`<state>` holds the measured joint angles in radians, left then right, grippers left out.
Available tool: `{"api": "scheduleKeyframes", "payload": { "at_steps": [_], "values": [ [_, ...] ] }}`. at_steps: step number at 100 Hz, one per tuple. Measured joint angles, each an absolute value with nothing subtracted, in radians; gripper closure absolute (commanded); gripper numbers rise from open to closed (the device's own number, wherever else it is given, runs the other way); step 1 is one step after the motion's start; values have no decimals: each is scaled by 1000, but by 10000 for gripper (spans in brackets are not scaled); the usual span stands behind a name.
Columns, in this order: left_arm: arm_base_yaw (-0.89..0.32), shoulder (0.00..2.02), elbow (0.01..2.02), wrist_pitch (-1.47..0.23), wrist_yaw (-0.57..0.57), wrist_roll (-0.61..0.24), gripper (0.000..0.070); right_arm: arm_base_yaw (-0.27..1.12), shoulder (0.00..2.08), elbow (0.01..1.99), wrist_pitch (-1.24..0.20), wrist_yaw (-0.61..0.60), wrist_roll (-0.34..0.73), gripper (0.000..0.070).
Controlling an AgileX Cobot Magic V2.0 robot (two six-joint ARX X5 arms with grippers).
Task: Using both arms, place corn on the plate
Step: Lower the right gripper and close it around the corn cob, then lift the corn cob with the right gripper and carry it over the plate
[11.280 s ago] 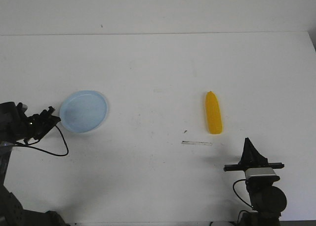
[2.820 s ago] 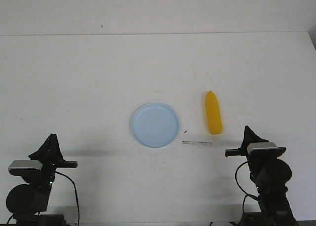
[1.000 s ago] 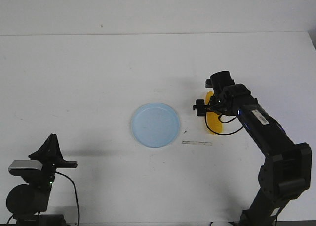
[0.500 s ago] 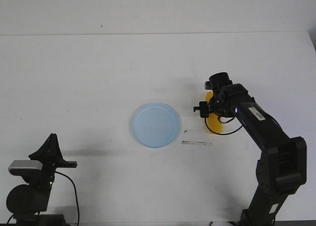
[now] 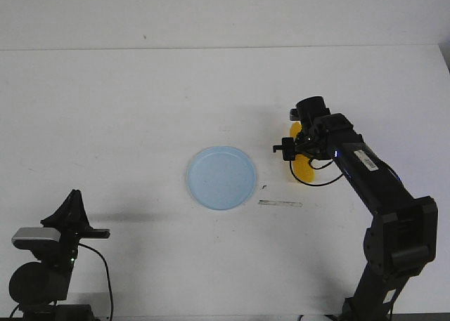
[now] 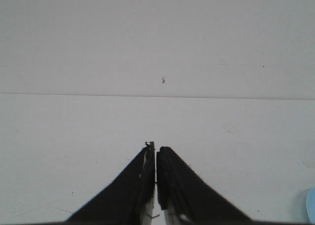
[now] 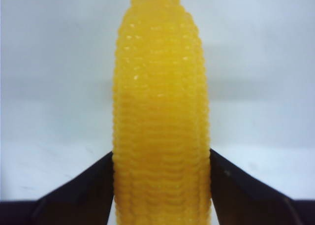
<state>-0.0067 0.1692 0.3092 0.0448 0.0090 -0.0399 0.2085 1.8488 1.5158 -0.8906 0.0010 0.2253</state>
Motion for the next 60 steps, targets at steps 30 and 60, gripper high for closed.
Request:
{"api": "scheduleKeyframes", "payload": {
  "at_steps": [30, 60],
  "values": [
    [-7, 169, 309, 45, 9, -40, 699, 385, 1828, 1586, -847, -39, 117, 376],
    [-7, 169, 309, 39, 9, -40, 699, 588, 1828, 1586, -725, -159, -3, 376]
  ]
}}
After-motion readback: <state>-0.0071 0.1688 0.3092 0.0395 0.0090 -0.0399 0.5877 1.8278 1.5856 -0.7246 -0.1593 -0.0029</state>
